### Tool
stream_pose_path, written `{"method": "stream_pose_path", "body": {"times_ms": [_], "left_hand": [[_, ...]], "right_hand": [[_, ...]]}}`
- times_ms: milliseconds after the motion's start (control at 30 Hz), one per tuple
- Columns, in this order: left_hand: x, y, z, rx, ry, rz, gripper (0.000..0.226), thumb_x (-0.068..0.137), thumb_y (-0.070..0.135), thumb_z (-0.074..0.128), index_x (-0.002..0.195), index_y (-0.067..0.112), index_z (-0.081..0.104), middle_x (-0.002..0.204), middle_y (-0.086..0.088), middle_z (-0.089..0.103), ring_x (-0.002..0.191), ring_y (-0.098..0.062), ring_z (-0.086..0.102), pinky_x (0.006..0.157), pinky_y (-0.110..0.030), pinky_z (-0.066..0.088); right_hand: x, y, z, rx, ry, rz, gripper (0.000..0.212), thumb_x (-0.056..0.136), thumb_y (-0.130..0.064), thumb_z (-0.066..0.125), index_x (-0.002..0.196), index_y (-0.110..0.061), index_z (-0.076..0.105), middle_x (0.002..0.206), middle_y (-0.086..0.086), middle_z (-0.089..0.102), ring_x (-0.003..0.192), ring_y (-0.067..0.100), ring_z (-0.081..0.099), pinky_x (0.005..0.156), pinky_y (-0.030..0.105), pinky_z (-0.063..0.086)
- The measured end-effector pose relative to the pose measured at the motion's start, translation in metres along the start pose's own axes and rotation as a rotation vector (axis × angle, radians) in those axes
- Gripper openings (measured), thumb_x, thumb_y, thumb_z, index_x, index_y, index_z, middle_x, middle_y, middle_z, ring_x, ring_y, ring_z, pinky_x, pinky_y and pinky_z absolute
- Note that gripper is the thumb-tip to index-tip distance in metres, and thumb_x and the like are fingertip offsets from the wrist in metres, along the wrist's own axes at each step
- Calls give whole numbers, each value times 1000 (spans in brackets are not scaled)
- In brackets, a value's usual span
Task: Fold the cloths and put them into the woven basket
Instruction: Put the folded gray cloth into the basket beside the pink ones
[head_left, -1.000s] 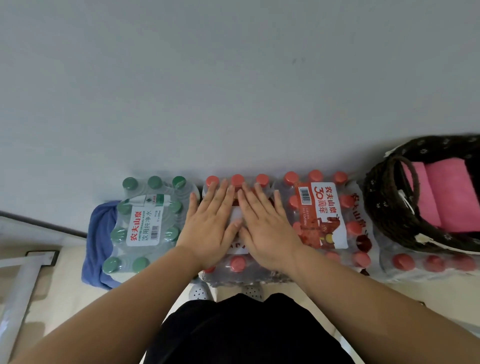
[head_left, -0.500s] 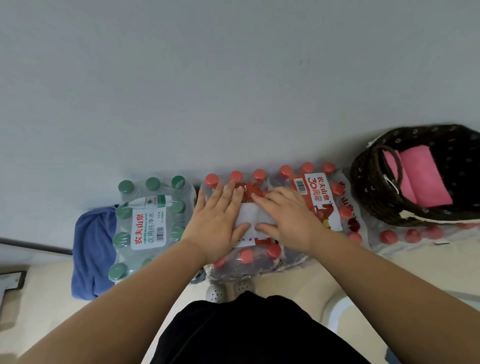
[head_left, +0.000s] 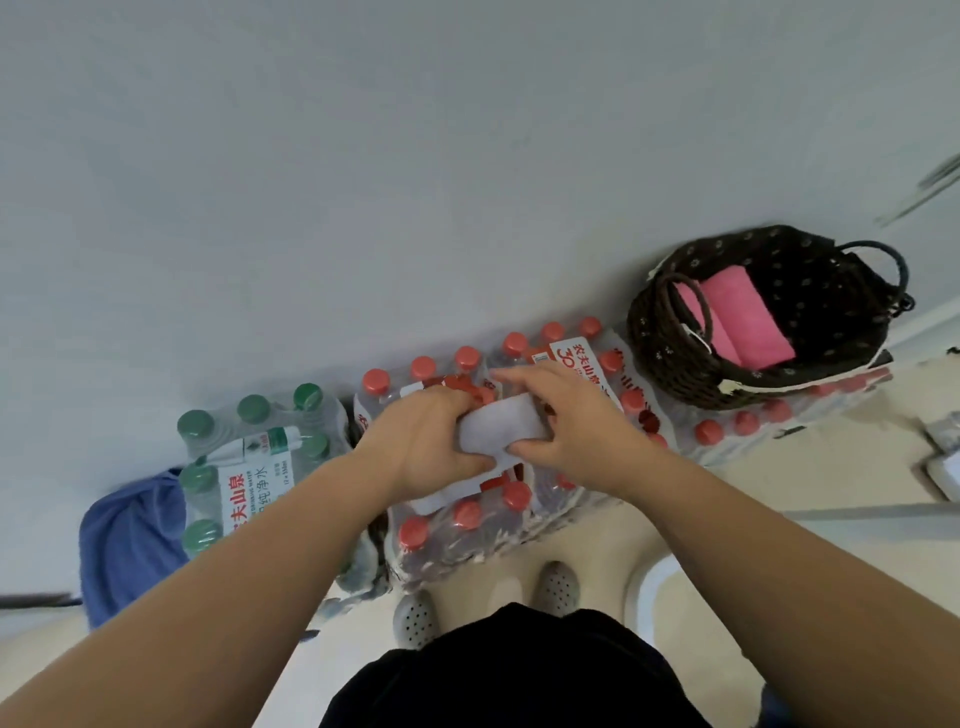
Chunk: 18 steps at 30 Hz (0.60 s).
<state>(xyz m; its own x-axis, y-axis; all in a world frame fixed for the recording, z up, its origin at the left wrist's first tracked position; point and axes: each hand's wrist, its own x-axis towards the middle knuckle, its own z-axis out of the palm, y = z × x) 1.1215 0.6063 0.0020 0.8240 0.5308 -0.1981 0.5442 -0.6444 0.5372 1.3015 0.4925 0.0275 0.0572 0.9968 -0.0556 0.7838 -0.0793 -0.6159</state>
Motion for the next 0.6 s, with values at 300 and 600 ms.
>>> {"method": "stream_pose_path", "body": {"times_ms": [300,600], "left_hand": [[36,79,-13,-554,100,-63,35,78,36,81,107,29,63,96,12,69,85,1,64,70,-20,53],[106,216,-6,-936,431,-37,52,87,29,74,131,40,49,104,4,73,90,-11,73,71,-29,61]], "right_hand": [[-21,29,-73,506,252,163,67,79,-28,81,138,-24,50,112,-12,62,97,-7,61,80,12,48],[-35,100,-149,924,352,91,79,92,-30,65,154,-38,17,136,3,60,121,12,61,96,35,54]]}}
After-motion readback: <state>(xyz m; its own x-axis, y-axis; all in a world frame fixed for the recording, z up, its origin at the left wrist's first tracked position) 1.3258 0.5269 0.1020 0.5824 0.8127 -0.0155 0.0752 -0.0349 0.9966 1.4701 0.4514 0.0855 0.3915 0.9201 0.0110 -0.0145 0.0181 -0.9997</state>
